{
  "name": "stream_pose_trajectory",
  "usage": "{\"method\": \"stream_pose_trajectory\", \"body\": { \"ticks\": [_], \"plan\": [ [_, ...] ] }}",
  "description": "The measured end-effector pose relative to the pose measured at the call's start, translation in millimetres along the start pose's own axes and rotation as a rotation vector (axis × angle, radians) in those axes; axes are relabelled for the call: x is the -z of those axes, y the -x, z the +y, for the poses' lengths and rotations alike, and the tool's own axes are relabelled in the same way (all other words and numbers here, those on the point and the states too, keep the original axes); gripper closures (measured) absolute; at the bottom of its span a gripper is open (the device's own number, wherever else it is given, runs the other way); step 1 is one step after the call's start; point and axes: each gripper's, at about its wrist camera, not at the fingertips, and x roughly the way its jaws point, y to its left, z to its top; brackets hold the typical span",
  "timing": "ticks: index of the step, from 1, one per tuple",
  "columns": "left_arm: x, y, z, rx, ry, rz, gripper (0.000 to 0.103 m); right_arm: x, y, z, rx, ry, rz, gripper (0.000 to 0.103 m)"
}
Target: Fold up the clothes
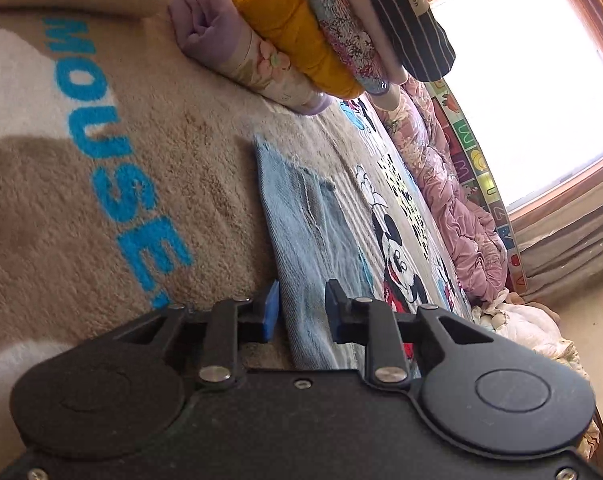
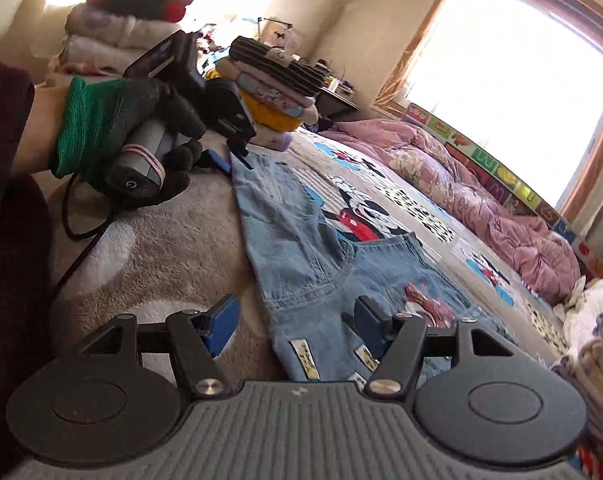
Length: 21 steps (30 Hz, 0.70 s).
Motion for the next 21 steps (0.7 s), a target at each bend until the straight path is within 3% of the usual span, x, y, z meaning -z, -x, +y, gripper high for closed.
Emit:
{"method": "stream_pose_trajectory", "body": {
  "ticks": [6, 8, 11, 17, 18, 20, 21],
  "plan": [
    [-5.9, 5.0, 5.7, 0.027, 0.04, 0.016, 0.079, -21.2, -58.7, 42.4, 0.018, 0.283, 0.085, 0.041],
    [-7.8, 6.9, 6.2, 0.032, 0.046, 0.017, 0.079, -28.4, -65.2, 38.6, 0.017, 0.274, 0.086, 0.043],
    [-9.8, 10.5, 4.0, 0.028, 0.039, 0.002, 0.076, -34.2, -79.6, 31.4, 0.015, 0.279, 0.116, 0.057],
    [-8.6, 16.7, -5.6, 0.025, -0.007, -0.018, 0.075, -30.3, -89.8, 26.4, 0.038, 0.302, 0.155, 0.058],
    [-7.8, 18.7, -9.5, 0.025, -0.029, -0.024, 0.075, -29.7, -90.5, 26.3, 0.031, 0.298, 0.153, 0.061],
    [-5.9, 25.2, -20.7, 0.048, -0.084, -0.03, 0.075, -30.8, -91.4, 24.1, 0.014, 0.277, 0.152, 0.083],
    [-4.0, 30.0, -29.8, 0.074, -0.128, -0.037, 0.075, -32.5, -90.3, 23.1, 0.016, 0.268, 0.147, 0.083]
  ]
}}
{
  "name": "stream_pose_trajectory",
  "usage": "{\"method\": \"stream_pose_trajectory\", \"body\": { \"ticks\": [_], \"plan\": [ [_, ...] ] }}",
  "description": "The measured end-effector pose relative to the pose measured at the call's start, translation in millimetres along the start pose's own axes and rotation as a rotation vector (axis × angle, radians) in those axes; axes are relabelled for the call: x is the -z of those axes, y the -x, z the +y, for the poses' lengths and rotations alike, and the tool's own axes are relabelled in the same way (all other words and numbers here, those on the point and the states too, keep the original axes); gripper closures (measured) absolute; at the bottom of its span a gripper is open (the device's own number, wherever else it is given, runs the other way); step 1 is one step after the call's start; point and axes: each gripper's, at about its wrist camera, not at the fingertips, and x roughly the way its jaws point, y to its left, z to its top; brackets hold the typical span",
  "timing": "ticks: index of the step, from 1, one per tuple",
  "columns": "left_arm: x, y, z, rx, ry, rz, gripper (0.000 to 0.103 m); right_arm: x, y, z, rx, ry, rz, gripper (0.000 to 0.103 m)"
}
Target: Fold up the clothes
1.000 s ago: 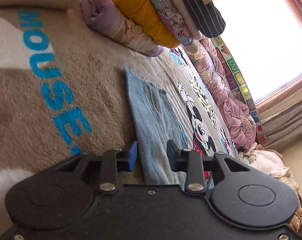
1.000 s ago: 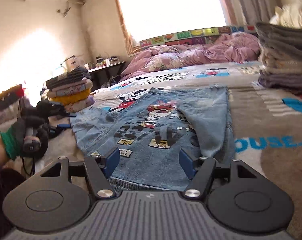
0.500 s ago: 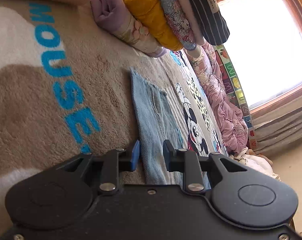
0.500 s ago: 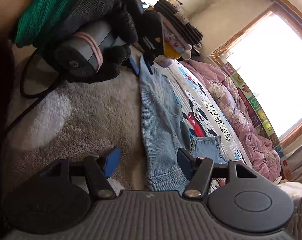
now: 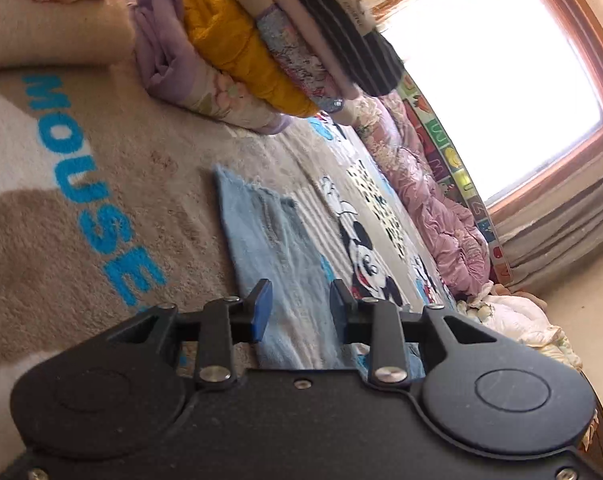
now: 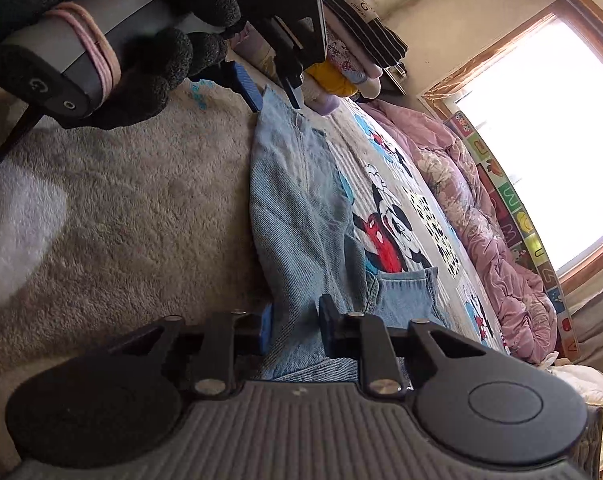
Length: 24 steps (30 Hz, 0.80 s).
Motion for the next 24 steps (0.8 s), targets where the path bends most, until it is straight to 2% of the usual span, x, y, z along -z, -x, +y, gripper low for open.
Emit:
{"method": "stream_pose_trajectory", "body": {
  "ticks": [2, 4, 6, 7, 8, 13, 16, 19, 21, 22, 24],
  "plan": [
    [1.4, 7.8, -18.7, 0.05, -0.086, -0.014, 0.075, -1.1, 7.9, -4.6, 0.01, -0.025, -0.031, 0.083],
    [6.1, 8.3, -31.4, 0.044, -0.152, -0.028, 0.075, 1.3, 16.1, -7.4, 0.023, -0.047, -0.045, 0.083],
    [10.7, 2.5, -34.1, 0.039, -0.149, -0.02, 0.075, 8.7, 22.1, 1.1, 0.037, -0.021, -0.046, 0.071],
    [12.3, -0.4, -33.4, 0.044, -0.138, -0.011, 0.075, 13.4, 24.9, 7.7, 0.049, 0.005, -0.045, 0.061],
    [13.5, -2.9, -32.8, 0.047, -0.129, -0.003, 0.075, 17.6, 26.6, 13.1, 0.057, 0.027, -0.037, 0.059],
    [12.8, -6.6, -27.9, 0.046, -0.109, 0.006, 0.075, 24.3, 28.4, 22.7, 0.084, 0.067, -0.024, 0.061],
    [11.5, -6.6, -23.6, 0.046, -0.092, 0.012, 0.075, 17.8, 23.5, 18.1, 0.093, 0.049, -0.044, 0.07],
    [11.0, -7.1, -20.9, 0.038, -0.088, 0.017, 0.075, 11.3, 18.5, 14.3, 0.082, 0.029, -0.057, 0.07],
    [12.6, -7.5, -25.1, 0.058, -0.103, 0.037, 0.075, 10.7, 16.2, 13.1, 0.057, 0.005, -0.047, 0.077],
    [13.5, -7.8, -30.3, 0.069, -0.118, 0.055, 0.075, 11.5, 16.8, 11.5, 0.048, -0.018, -0.046, 0.085],
    [13.8, -11.0, -45.3, 0.106, -0.155, 0.101, 0.075, 13.4, 19.7, 6.2, 0.04, -0.077, -0.059, 0.086]
  ]
}}
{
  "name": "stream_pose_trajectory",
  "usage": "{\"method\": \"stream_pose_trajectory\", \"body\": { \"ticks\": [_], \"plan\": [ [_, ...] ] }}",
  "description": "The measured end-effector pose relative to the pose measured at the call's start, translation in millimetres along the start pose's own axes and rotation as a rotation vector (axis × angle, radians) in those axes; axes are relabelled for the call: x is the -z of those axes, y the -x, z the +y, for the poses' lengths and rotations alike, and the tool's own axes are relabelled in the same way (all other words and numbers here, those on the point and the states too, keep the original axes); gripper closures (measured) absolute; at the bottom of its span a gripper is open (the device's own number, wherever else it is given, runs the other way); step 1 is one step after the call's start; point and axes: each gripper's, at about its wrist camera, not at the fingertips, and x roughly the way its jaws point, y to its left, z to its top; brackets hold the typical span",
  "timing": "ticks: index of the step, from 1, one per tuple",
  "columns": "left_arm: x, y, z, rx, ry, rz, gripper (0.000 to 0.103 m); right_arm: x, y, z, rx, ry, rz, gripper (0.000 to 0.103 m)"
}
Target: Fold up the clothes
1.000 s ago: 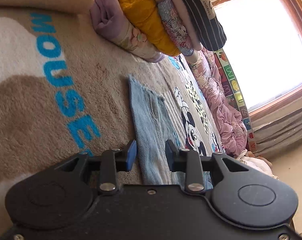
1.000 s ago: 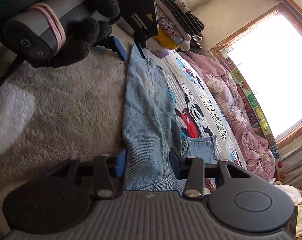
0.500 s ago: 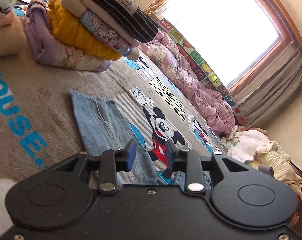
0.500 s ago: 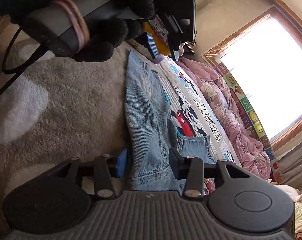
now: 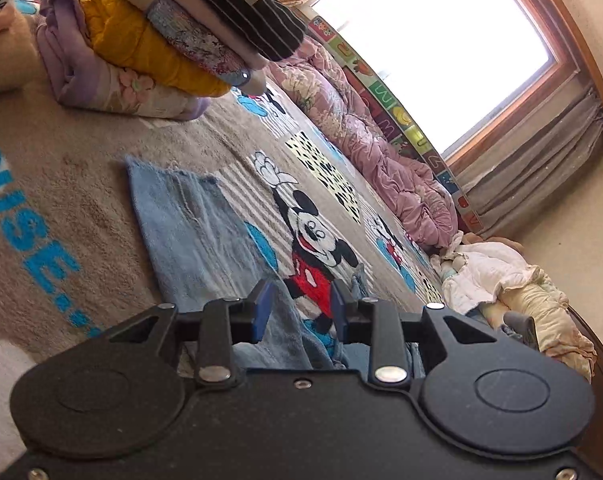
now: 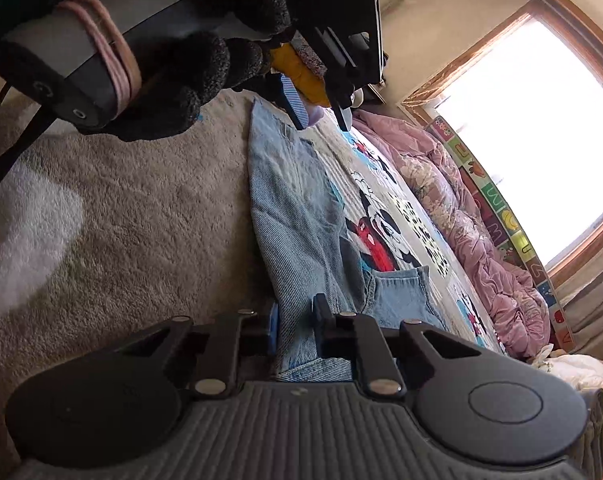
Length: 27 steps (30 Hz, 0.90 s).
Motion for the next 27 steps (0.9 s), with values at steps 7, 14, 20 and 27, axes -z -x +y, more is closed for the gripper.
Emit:
{"method": "stream_pose_trajectory", "body": {
  "ticks": [7, 14, 20, 27],
  "plan": [
    [-16.4, -98.3, -60.0, -0.026, -0.304, 0.245, 0.075, 4.6, 5.6, -25.0, -0.026, -0.158, -0.039, 0.092],
    [-10.8, -217.9, -84.9, -0.088, -0.461, 0.468, 0.075, 16.3, 16.7, -44.6, -0.037, -0.309, -0.079, 0.092],
    [-4.4, -257.4, -105.8, -0.14, -0.534, 0.509, 0.101, 28.0, 25.6, -67.0, -0.056, -0.438, -0.119, 0.092],
    [9.2, -249.9, -151.8, -0.213, -0.588, 0.465, 0.103, 57.2, 47.8, -93.4, -0.081, -0.628, -0.153, 0.093]
  ]
}}
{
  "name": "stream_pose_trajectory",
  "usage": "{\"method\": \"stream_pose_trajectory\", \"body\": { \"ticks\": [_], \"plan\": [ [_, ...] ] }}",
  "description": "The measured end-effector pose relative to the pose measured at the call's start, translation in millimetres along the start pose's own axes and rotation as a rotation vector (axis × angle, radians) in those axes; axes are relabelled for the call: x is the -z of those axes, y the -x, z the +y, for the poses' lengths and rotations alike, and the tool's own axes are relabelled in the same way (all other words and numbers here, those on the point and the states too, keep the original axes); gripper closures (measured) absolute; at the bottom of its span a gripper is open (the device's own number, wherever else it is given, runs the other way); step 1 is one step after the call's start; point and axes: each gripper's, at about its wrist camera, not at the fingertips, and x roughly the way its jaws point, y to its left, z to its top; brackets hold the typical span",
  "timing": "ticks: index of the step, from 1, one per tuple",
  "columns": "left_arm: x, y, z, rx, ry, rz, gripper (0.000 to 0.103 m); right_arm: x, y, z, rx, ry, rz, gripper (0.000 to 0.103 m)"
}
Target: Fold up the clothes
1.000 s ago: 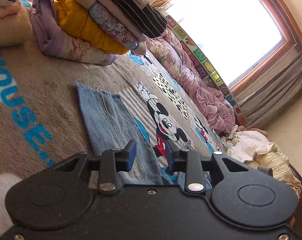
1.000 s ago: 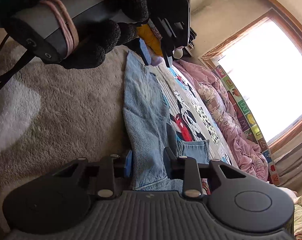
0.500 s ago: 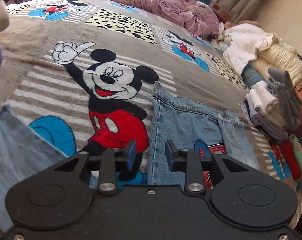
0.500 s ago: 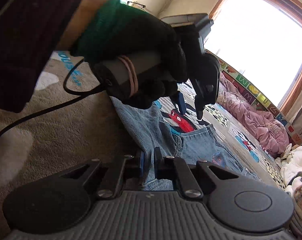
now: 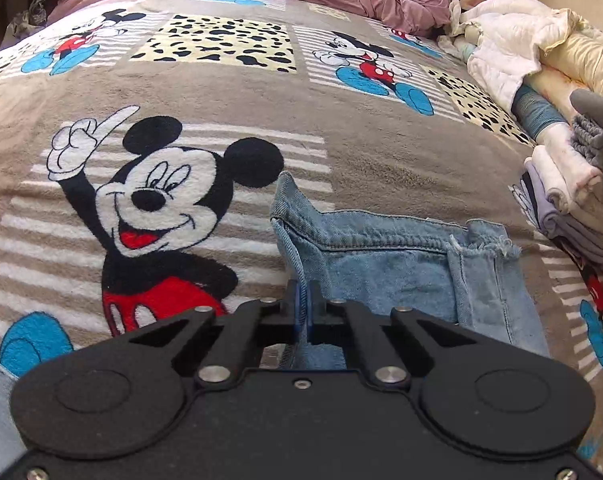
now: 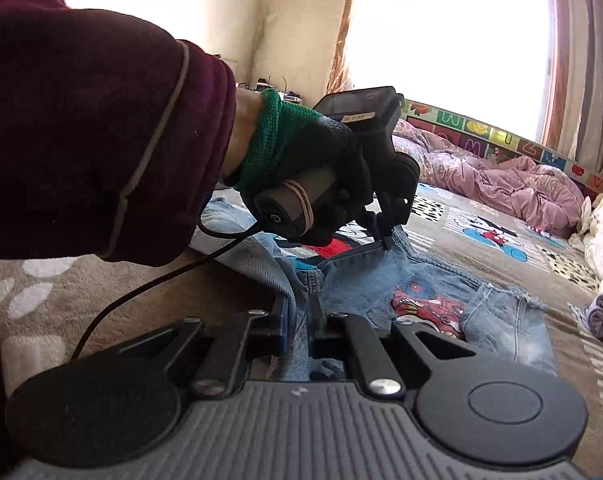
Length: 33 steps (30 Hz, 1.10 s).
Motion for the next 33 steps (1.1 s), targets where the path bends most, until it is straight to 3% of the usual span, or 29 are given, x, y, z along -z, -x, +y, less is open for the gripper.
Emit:
{"method": "stream_pose_trajectory", "body": {
  "ticks": [9, 14, 15, 16, 17, 20, 22, 25, 30, 33],
  "plan": [
    [-0.6, -11.2, -73.6, -0.09, -0.039, 0.021, 0.103, 23.7, 26.6, -64.7, 0.019, -0.332, 0.005, 0.099],
    [8.3, -35.8, -94.9, -0.159, -0.038, 0.045, 0.103, 34.2, 31.4, -84.1, 0.031, -0.38, 0.018, 0.099],
    [11.1, -39.5, -97.5, -0.138, -0.048, 0.043, 0.084, 35.6, 31.8, -86.0, 0.026, -0.382, 0.02, 0.1],
    [13.2, -36.5, -96.7, -0.11, -0.045, 0.032, 0.074, 36.7, 31.1, -88.5, 0.016, -0.381, 0.025, 0.099],
    [15.1, -32.0, -95.5, -0.082, -0.039, 0.018, 0.069, 37.6, 29.6, -89.9, -0.003, -0.376, 0.034, 0.099],
    [23.3, 20.8, -79.4, -0.024, 0.016, -0.103, 0.069, 42.3, 30.2, -85.0, -0.028, -0.347, 0.053, 0.097],
    [42.5, 70.5, -59.4, 0.004, 0.07, -0.203, 0.069, 45.7, 29.4, -82.0, -0.044, -0.344, 0.075, 0.097],
    [93.3, 136.3, -22.2, 0.044, 0.175, -0.3, 0.06, 46.6, 27.1, -83.9, -0.057, -0.372, 0.085, 0.096],
    [189.6, 176.1, 26.2, 0.028, 0.326, -0.292, 0.059, 46.4, 28.7, -87.4, -0.063, -0.403, 0.092, 0.095],
    [223.1, 167.3, 45.0, 0.122, 0.489, -0.262, 0.058, 51.7, 35.2, -83.4, -0.063, -0.396, 0.117, 0.094]
  ]
}}
